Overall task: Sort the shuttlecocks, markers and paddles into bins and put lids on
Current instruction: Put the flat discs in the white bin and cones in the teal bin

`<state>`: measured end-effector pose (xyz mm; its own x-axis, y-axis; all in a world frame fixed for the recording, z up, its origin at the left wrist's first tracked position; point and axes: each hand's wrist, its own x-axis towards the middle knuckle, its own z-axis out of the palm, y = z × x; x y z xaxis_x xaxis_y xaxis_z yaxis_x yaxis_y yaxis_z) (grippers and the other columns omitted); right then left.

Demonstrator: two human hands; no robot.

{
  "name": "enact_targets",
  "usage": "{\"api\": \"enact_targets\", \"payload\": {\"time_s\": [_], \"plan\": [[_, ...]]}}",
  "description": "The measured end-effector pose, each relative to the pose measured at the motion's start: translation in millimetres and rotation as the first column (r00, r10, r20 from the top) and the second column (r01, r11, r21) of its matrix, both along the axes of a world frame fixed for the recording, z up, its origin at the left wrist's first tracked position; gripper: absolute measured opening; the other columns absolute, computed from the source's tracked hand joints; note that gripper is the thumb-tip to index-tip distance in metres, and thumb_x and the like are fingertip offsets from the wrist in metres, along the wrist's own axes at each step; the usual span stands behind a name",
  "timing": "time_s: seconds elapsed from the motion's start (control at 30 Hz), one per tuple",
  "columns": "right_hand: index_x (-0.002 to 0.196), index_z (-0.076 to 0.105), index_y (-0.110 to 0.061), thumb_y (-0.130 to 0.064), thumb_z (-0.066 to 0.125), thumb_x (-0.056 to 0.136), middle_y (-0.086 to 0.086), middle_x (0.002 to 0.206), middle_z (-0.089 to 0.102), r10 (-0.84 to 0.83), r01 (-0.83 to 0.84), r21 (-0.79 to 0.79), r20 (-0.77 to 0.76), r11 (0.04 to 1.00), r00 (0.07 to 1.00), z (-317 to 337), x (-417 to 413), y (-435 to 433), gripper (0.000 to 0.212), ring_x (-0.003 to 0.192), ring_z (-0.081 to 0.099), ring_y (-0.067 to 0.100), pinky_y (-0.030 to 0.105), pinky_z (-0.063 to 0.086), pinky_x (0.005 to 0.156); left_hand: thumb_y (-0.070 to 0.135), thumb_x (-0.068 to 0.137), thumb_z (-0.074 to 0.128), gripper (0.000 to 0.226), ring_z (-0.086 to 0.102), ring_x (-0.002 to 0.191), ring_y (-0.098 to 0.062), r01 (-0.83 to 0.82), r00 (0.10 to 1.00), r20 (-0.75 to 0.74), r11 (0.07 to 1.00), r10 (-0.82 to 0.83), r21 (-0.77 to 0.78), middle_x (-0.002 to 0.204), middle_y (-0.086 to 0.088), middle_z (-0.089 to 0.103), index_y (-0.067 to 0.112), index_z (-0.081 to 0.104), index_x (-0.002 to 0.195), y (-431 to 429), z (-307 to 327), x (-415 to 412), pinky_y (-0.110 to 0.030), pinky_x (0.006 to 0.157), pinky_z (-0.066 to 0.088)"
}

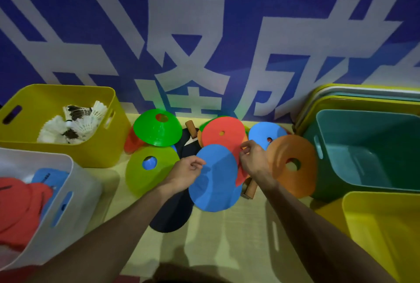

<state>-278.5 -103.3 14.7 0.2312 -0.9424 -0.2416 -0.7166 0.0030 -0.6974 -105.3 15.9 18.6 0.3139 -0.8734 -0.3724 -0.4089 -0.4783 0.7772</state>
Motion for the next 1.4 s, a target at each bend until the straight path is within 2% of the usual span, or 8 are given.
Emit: {"api": "enact_targets", "payload": {"time_s": [0.27, 0.4, 0.53, 0.7, 0.8, 1.0, 1.17, 1.4], "plan": [[0.115, 0.060, -0.009, -0.031, 0.055, 0.093, 0.010, 0.112, 0.065, -0.016, 0.013, 0.079, 0.034, 0.997, 0.999, -20, -17, -34, 0.032, 0.101, 0.061, 0.024, 0.035, 0.050, 0.083, 0.006, 0.092, 0.051, 0.035, 0.052, 0.118, -0.019, 0.089, 0.982, 0.156, 0.988, -0.108, 0.123, 0.131, -0.006, 0.049, 0.013, 0.054, 0.126, -48, -17, -12, -0.025, 0.092, 0.043], [0.105, 0.063, -0.012, -0.040, 0.057, 0.092, 0.006, 0.105, 0.067, -0.014, 0.006, 0.104, 0.070, 0.995, 0.997, -28, -18, -37, 0.032, 0.094, 0.060, 0.020, 0.034, 0.051, 0.083, 0.010, 0.092, 0.053, 0.048, 0.055, 0.106, -0.022, 0.059, 0.969, 0.219, 0.969, -0.113, 0.242, 0.139, -0.008, 0.034, 0.015, 0.041, 0.138, -51, -34, -9, -0.026, 0.078, 0.046], [0.097, 0.067, -0.015, -0.043, 0.058, 0.090, 0.001, 0.099, 0.069, 0.012, -0.025, 0.106, 0.114, 0.994, 0.993, -32, -18, -34, 0.030, 0.091, 0.061, 0.015, 0.025, 0.045, 0.075, 0.011, 0.086, 0.062, 0.051, 0.047, 0.117, -0.027, 0.022, 0.959, 0.267, 0.966, -0.094, 0.259, 0.138, -0.009, 0.031, 0.012, 0.039, 0.132, -54, -50, -12, -0.038, 0.091, 0.045], [0.088, 0.065, -0.017, -0.043, 0.065, 0.086, -0.004, 0.087, 0.065, 0.038, -0.053, 0.094, 0.156, 0.994, 0.987, -31, -20, -32, 0.026, 0.083, 0.059, 0.012, 0.027, 0.049, 0.071, 0.009, 0.081, 0.068, 0.051, 0.048, 0.115, -0.032, -0.014, 0.908, 0.412, 0.976, -0.077, 0.215, 0.128, -0.015, 0.042, 0.009, 0.041, 0.124, -61, -55, -10, -0.042, 0.091, 0.043], [0.088, 0.064, -0.017, -0.030, 0.070, 0.084, -0.006, 0.078, 0.062, 0.105, -0.113, 0.082, 0.091, 0.990, 0.990, -28, -20, -32, 0.014, 0.076, 0.056, 0.009, 0.013, 0.041, 0.060, 0.011, 0.079, 0.069, 0.049, 0.048, 0.115, -0.031, -0.033, 0.864, 0.499, 0.979, -0.073, 0.201, 0.124, -0.011, 0.047, 0.013, 0.045, 0.122, -60, -54, -5, -0.042, 0.092, 0.042], [0.096, 0.065, -0.014, -0.019, 0.064, 0.087, -0.007, 0.072, 0.056, 0.178, -0.179, 0.053, 0.025, 0.982, 0.984, -11, -14, -23, 0.011, 0.075, 0.053, 0.011, 0.020, 0.040, 0.066, 0.013, 0.078, 0.074, 0.023, 0.058, 0.102, -0.026, -0.003, 0.932, 0.359, 0.991, -0.045, 0.132, 0.108, -0.009, 0.059, 0.013, 0.064, 0.099, -47, -51, 7, -0.035, 0.079, 0.048], [0.099, 0.067, -0.016, -0.018, 0.060, 0.085, 0.000, 0.086, 0.062, 0.240, -0.239, 0.026, -0.046, 0.971, 0.970, 5, -2, -4, 0.016, 0.084, 0.056, 0.020, 0.028, 0.044, 0.069, 0.009, 0.077, 0.075, 0.015, 0.055, 0.072, -0.014, 0.086, 0.978, 0.187, 0.996, -0.091, 0.035, 0.070, 0.004, 0.059, 0.015, 0.061, 0.081, -31, -27, 15, -0.017, 0.056, 0.039], [0.103, 0.070, -0.015, -0.021, 0.056, 0.091, 0.005, 0.090, 0.069, 0.256, -0.259, -0.063, -0.045, 0.964, 0.966, 27, 20, 21, 0.019, 0.079, 0.057, 0.019, 0.027, 0.042, 0.069, 0.015, 0.080, 0.074, 0.009, 0.056, 0.072, -0.012, 0.107, 0.988, 0.121, 0.993, -0.100, -0.052, 0.083, -0.008, 0.068, 0.017, 0.066, 0.084, 5, 6, 36, -0.020, 0.061, 0.044]]}}
